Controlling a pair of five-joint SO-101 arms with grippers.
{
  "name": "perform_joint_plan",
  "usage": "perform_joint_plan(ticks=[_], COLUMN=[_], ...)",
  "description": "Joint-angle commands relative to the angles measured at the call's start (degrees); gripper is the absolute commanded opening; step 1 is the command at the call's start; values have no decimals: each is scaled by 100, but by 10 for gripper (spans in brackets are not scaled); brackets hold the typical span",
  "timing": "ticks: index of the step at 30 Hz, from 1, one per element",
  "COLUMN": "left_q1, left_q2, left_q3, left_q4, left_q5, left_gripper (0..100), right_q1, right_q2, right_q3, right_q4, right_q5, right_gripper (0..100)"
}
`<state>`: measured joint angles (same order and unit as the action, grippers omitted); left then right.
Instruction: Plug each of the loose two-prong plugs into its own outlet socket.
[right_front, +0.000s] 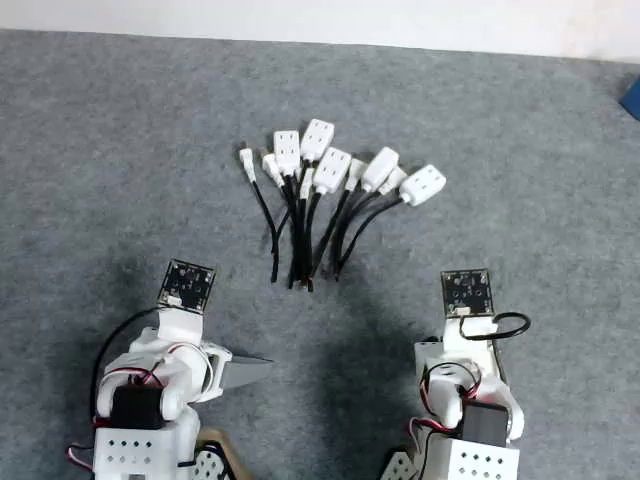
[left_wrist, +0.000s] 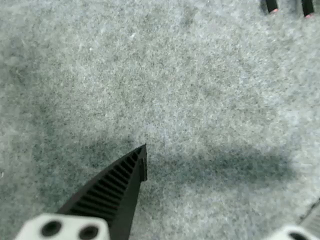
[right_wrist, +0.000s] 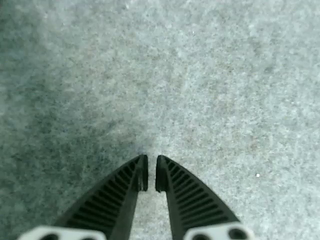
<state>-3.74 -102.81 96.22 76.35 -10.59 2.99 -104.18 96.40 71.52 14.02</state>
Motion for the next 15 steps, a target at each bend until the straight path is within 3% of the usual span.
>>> perform_joint_plan(ticks=[1, 15], left_q1=[-22, 31], left_q2=[-13, -13], left_q3=[92, 92], left_q4=[18, 35], left_q5=[53, 62], left_gripper=[504, 504], right_q1=[40, 40], right_q2=[-66, -66], right_q3=[752, 752], right_q4=[13, 13], right_q5=[9, 9], right_gripper=[47, 47])
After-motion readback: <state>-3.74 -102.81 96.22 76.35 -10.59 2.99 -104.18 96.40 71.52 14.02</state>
